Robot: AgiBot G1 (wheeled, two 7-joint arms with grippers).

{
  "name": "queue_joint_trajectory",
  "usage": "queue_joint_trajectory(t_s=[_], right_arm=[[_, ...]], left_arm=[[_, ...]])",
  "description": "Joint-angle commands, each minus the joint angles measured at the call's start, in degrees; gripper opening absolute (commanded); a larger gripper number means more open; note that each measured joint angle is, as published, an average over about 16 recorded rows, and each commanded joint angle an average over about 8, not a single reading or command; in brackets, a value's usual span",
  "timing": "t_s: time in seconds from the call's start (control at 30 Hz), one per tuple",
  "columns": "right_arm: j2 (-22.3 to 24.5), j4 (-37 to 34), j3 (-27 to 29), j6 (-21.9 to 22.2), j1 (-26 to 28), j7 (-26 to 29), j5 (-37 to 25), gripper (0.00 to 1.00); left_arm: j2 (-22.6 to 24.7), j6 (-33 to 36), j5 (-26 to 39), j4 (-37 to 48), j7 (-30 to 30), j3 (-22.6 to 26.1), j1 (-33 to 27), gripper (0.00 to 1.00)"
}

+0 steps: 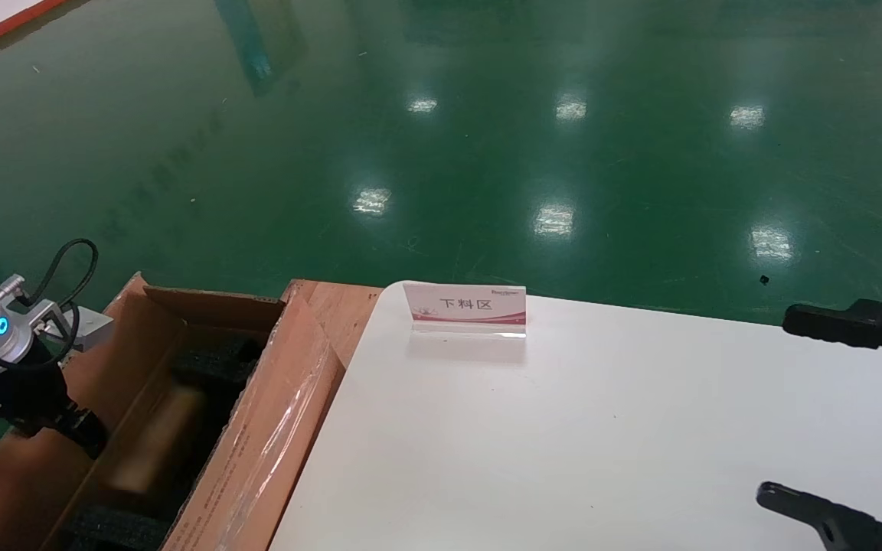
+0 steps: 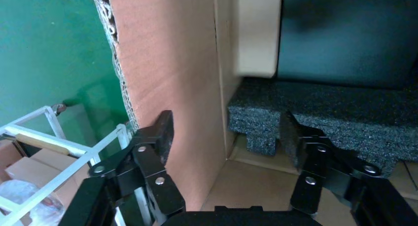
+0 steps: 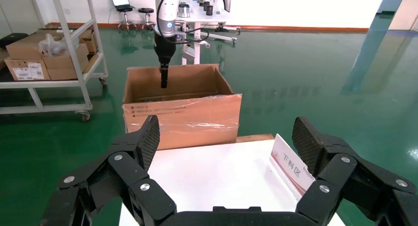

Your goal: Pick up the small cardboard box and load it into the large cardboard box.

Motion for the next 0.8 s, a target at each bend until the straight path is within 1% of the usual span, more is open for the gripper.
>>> queue_joint_trajectory(t_s=[0.03, 0.23, 0.33, 0.43, 0.57, 0.67, 0.8], right_arm=[[0.0, 0.0, 0.0, 0.0, 0.0, 0.0, 0.0, 1.0], [0.0, -0.02, -0.01, -0.01, 0.01, -0.01, 0.01, 1.0], [0.0, -0.03, -0.02, -0.01, 0.02, -0.02, 0.01, 1.0], [0.0, -0.04, -0.03, -0.01, 0.03, -0.02, 0.01, 1.0], [0.0, -0.05, -0.04, -0.01, 0.03, -0.03, 0.02, 1.0], [0.0, -0.05, -0.05, -0.01, 0.03, -0.04, 0.03, 1.0], [0.01, -0.05, -0.06, -0.01, 0.04, -0.04, 0.03, 1.0]], left_arm=[[-0.11, 0.03, -0.12, 0.1, -0.15, -0.01, 0.04, 1.0], [1.13, -0.85, 1.53, -2.01, 1.47, -0.2, -1.47, 1.0], [1.88, -1.79, 3.27, -4.88, 2.7, -0.44, -3.55, 1.0], [1.63, -3.35, 4.78, -8.84, 3.75, -1.03, -6.33, 1.0], [-0.02, -6.32, 6.72, -15.33, 5.67, -2.22, -10.46, 1.0], [-2.13, -9.21, 8.13, -20.72, 7.79, -3.44, -13.77, 1.0], [-5.19, -13.38, 8.59, -26.45, 12.04, -5.57, -17.45, 1.0]])
